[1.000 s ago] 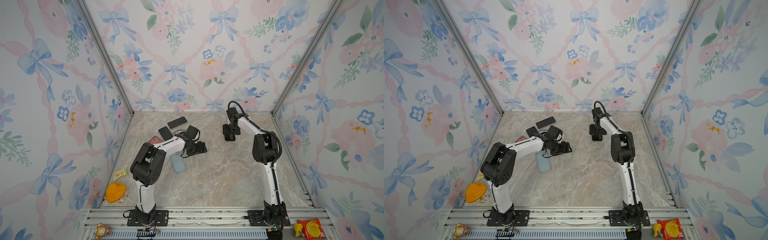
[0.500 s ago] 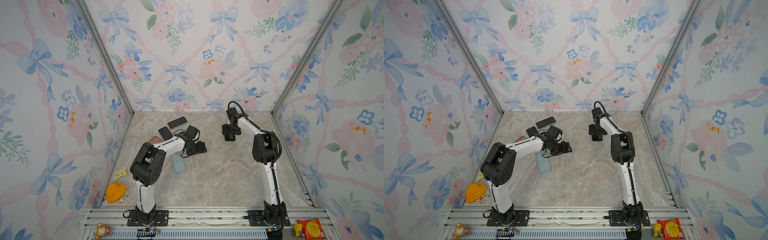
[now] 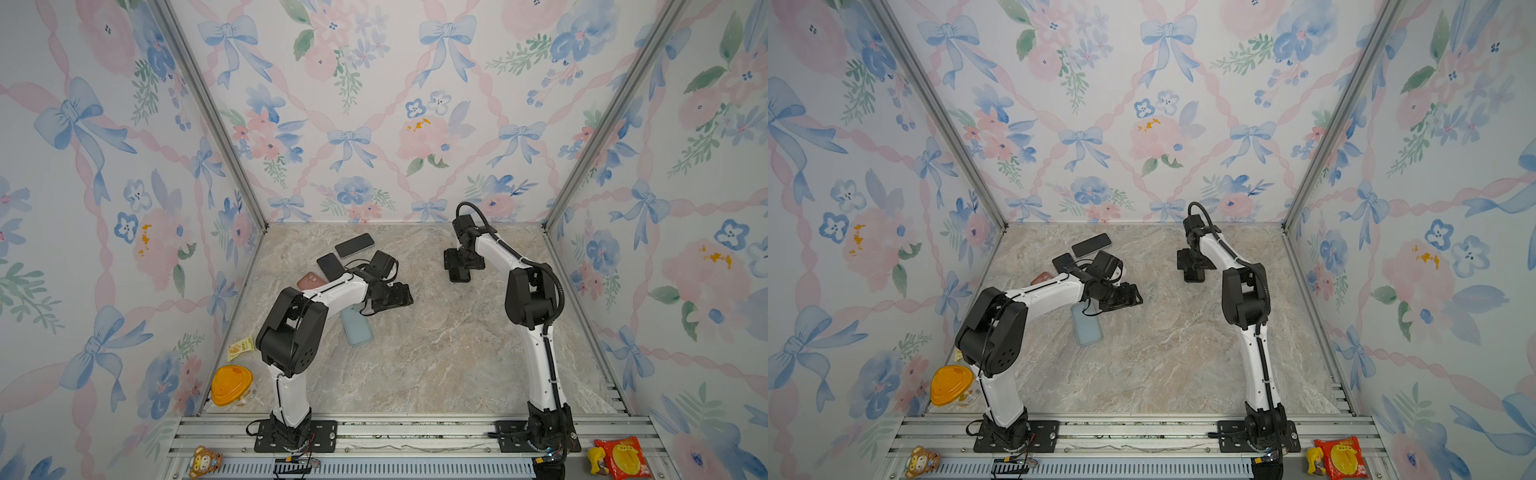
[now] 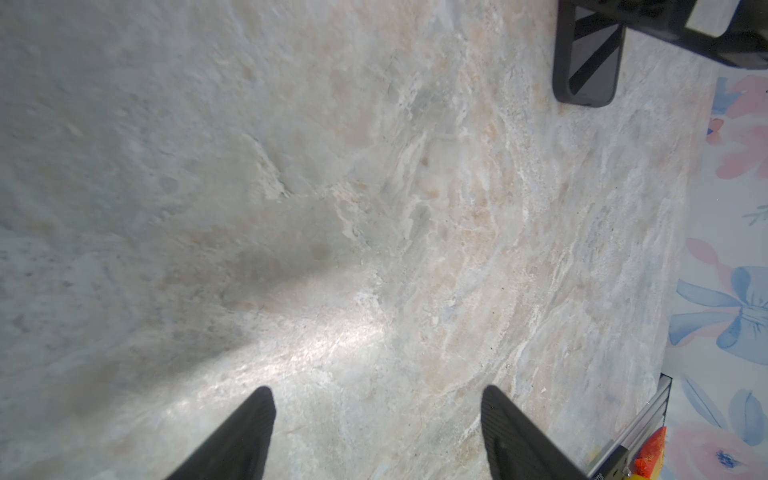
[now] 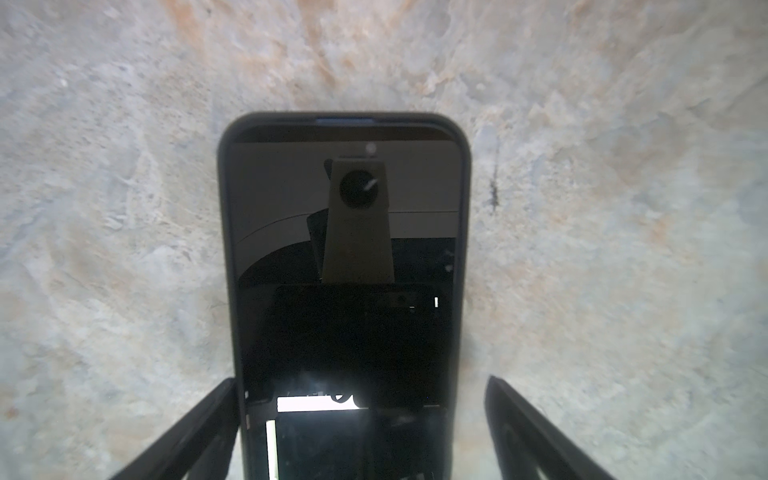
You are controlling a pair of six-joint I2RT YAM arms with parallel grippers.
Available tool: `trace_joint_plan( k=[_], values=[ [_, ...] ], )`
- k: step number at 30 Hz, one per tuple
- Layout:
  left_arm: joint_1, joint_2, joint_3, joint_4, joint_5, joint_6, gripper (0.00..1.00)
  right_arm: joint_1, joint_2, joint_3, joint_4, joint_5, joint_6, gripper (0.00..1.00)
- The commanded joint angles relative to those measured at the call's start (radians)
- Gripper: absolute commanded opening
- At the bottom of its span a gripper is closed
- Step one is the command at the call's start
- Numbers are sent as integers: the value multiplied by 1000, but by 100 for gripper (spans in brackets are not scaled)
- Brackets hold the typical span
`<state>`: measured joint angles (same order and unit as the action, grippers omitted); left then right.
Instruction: Put the phone into the phone case
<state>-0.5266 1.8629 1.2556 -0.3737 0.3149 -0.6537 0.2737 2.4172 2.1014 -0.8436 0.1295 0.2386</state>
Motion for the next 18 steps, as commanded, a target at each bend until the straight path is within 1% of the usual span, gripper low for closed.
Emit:
trace_joint_plan(
  k=[1,7,11,14,18],
  values=[
    [11,-76,-17,-51,-10,21,79,27,-166,-69,11,14,0,93],
    [45,-191,-94,-73,-30,20,80,114,-388,-367,145,-26,41,91],
    [124,-227,-109,-87,-53,58,81,195,-499,-543,237,-71,73,90],
    [219,-202,-57,-105,-68,70,80,263,-533,-624,305,-98,84,90],
    [321,-132,53,-106,-125,106,82,355,-500,-635,387,-127,94,90]
  ],
)
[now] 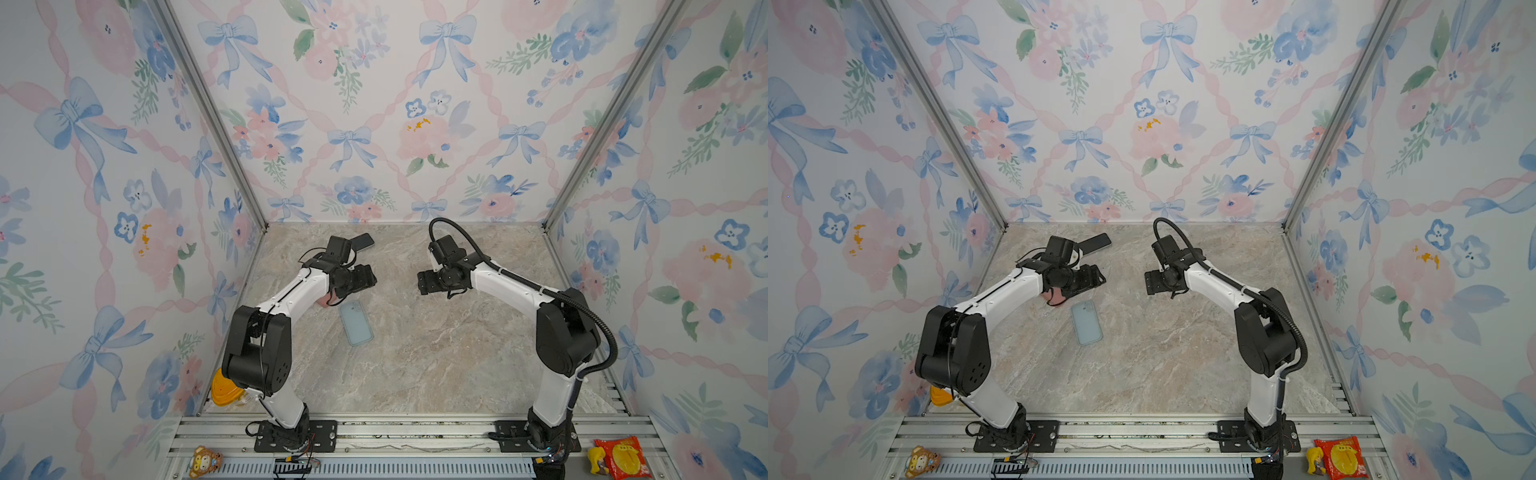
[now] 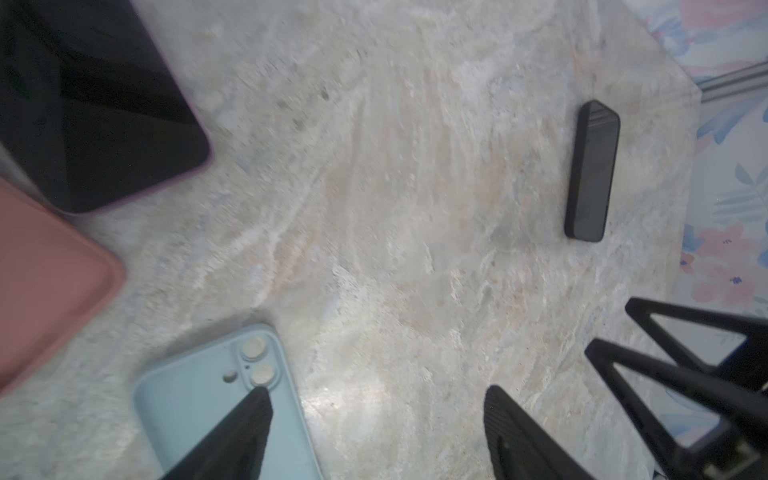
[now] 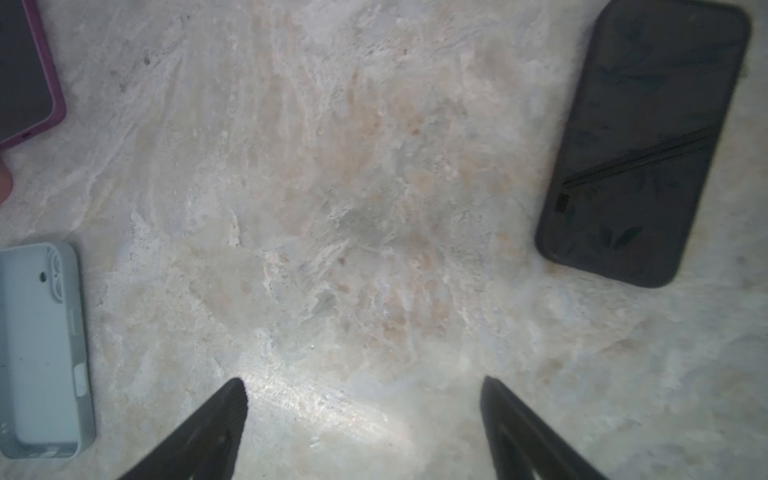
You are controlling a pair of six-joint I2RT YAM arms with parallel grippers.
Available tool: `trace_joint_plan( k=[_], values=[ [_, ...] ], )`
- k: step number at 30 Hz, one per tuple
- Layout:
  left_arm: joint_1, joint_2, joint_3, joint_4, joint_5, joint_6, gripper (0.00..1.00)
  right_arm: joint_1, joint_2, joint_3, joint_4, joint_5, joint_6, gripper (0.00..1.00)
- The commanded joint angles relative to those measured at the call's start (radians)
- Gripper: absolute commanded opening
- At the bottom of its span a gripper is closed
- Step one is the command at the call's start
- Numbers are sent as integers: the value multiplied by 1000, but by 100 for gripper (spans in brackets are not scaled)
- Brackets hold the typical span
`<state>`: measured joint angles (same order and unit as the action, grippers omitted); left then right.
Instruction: Put the phone into the phone case
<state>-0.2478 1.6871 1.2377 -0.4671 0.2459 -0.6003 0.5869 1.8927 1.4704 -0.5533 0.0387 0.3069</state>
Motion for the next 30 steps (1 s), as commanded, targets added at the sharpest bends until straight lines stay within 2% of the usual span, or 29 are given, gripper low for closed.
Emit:
trace_joint_plan(
  k=[1,6,9,19,26,30],
  values=[
    [64,71,97,-15,-73,56,82,61,38,5,115,-47,27,90],
    [185,240,269,-15,-83,35,81,128,130,88,164,-93,16,90],
    [202,340,403,-21,-142,45,81,131,182,131,172,-132,24,90],
    [275,631,794,-92,-173,58,81,115,247,152,199,-196,41,90],
    [295,759,935,-95,-140,76,81,108,264,170,193,-211,41,89],
    [295,798,945,-96,-123,83,72,105,268,175,194,-211,46,89]
  ],
)
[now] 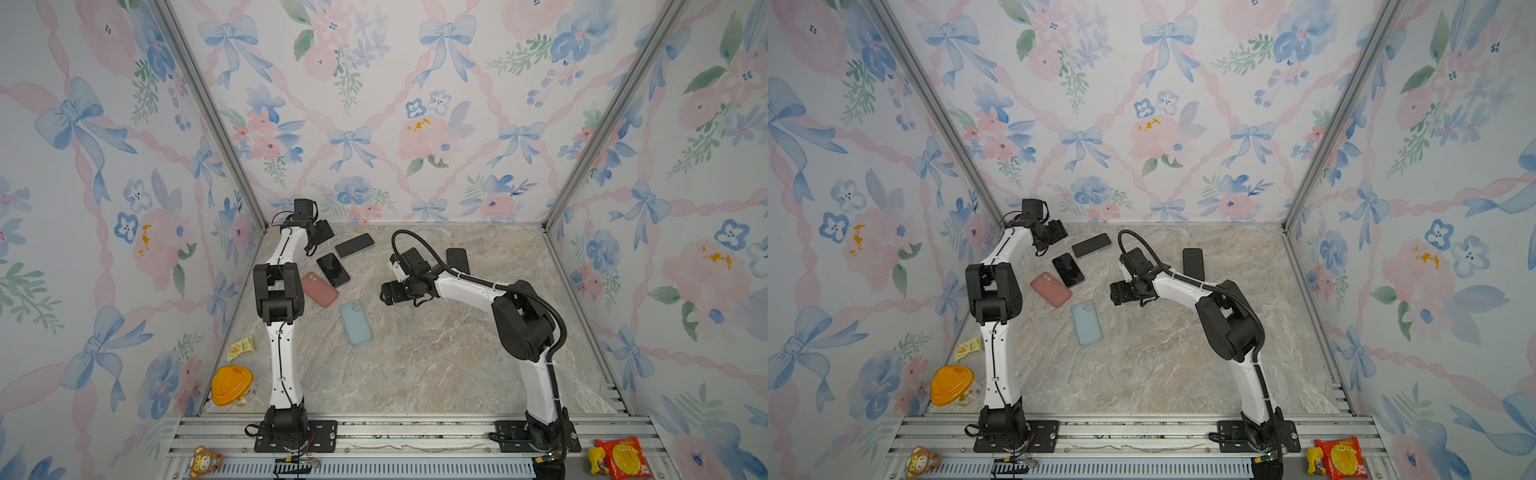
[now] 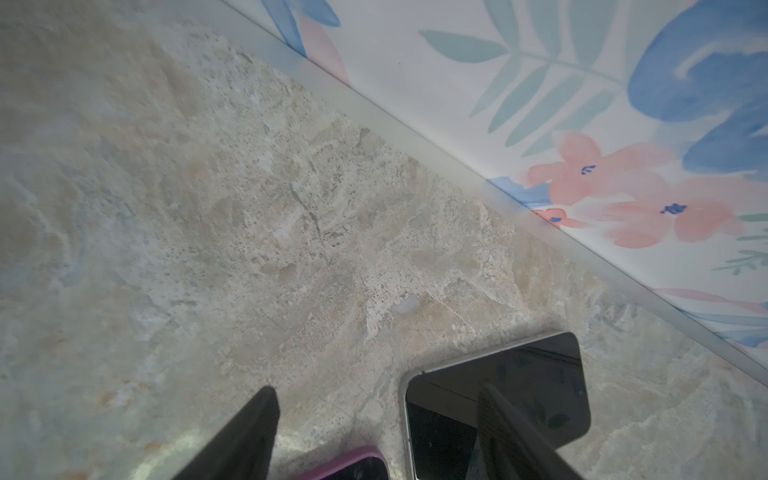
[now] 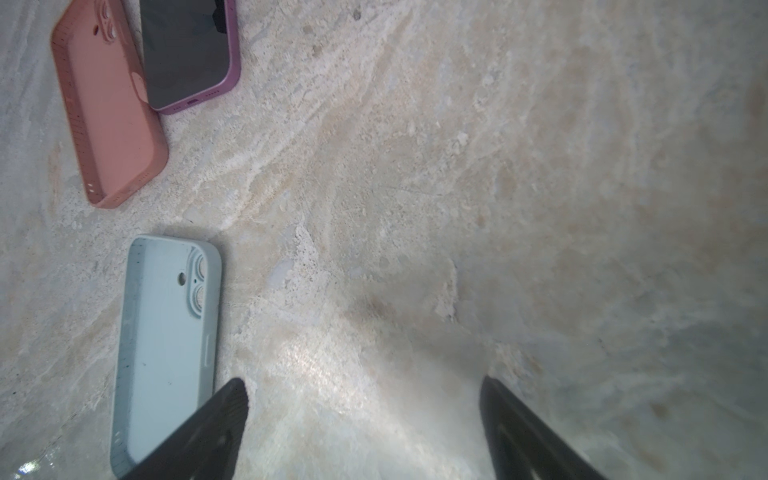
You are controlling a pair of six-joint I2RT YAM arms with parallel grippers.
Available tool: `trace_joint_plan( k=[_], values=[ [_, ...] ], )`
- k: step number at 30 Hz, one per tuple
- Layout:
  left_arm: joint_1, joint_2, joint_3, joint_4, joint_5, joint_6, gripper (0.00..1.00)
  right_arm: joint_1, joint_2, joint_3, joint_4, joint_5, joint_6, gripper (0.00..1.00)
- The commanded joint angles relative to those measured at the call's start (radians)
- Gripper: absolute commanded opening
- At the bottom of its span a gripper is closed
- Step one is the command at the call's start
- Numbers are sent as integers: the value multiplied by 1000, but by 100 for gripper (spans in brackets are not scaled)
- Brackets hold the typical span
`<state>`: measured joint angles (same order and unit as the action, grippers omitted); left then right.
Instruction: Put the phone into the phone case
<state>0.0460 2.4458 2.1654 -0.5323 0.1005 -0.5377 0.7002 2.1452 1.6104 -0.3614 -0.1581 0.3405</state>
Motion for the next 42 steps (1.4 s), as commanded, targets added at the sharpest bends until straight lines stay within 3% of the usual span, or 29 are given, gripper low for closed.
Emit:
trace_joint_plan(
  k=[1,7,20,42],
  values=[
    [1,47,16,-35,36,20,70,-9,18,37,4,-15,15,90],
    [-8,43,-36,-46,50,24,64,-5,33,53,2,-25,18,89],
    [-28,-42,-194,-75,79,39,63,0,8,27,8,-19,23,89],
    [-247,-312,-556,-74,91,8,62,40,-54,-47,35,-23,8,89]
  ],
)
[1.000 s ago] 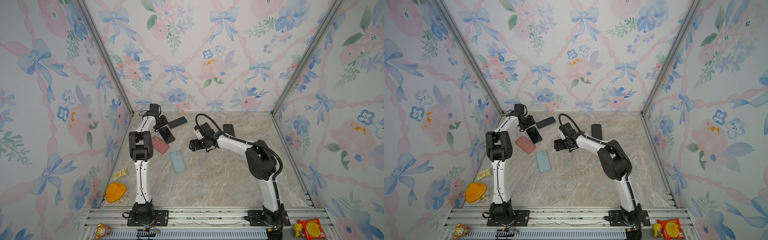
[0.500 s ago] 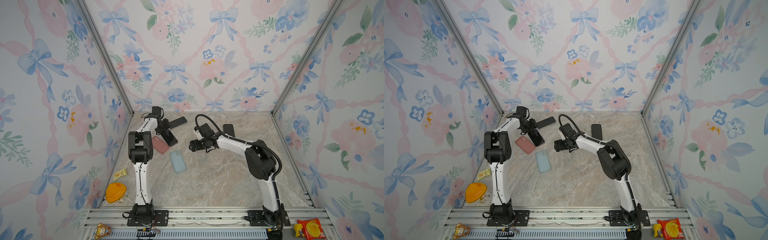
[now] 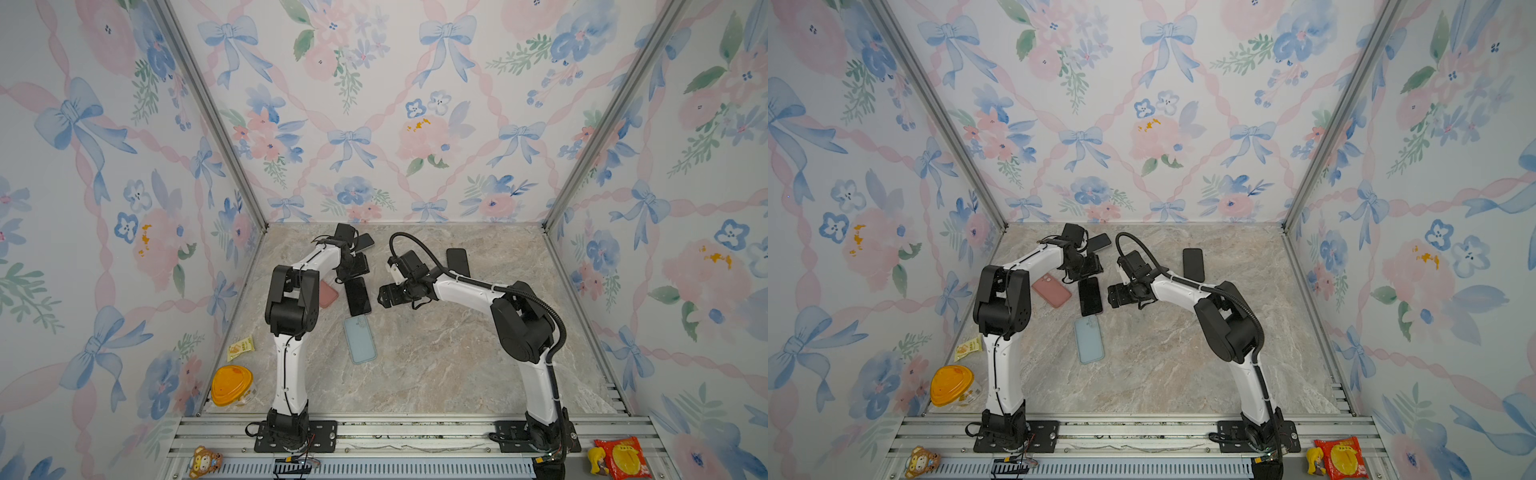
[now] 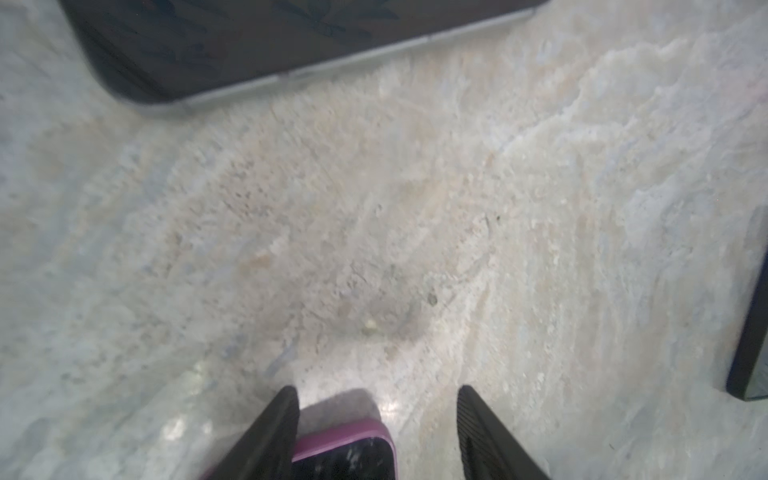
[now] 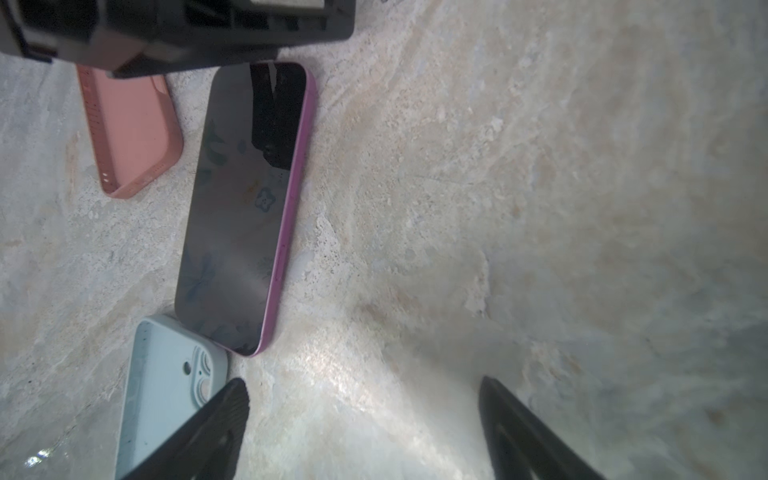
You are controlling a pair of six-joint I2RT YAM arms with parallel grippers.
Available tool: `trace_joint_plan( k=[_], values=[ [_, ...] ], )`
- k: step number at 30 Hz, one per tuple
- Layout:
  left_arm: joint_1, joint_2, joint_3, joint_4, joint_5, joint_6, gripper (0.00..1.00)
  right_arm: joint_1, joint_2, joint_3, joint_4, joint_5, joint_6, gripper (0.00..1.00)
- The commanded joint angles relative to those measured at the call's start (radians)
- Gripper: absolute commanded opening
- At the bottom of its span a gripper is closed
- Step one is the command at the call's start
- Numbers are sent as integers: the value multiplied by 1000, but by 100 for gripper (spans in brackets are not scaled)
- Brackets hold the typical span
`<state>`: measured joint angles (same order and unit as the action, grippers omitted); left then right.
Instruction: Put the phone into the phone case
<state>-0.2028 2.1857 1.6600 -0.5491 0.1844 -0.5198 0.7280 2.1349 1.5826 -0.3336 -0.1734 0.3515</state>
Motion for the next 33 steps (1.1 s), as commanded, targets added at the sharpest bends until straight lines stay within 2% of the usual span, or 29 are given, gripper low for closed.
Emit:
trace_joint_plan(
  k=[1,5,11,19,25,33],
  values=[
    [3,-68,-64,-57,0,-11,62,13,-44,-19,6,-8,-1,89],
    [18,-146,-111,-57,-24,-13,63,33,-33,1,-6,-3,44,89],
    [40,-284,-179,-55,-32,-18,67,76,49,136,-80,20,163,88],
    [79,-433,-330,-44,-33,-30,75,176,225,410,-306,243,94,94],
    [106,-507,-449,-8,7,-46,81,207,307,519,-376,285,107,98],
    [201,-605,-554,41,44,-55,82,249,400,631,-459,355,97,96]
  ],
)
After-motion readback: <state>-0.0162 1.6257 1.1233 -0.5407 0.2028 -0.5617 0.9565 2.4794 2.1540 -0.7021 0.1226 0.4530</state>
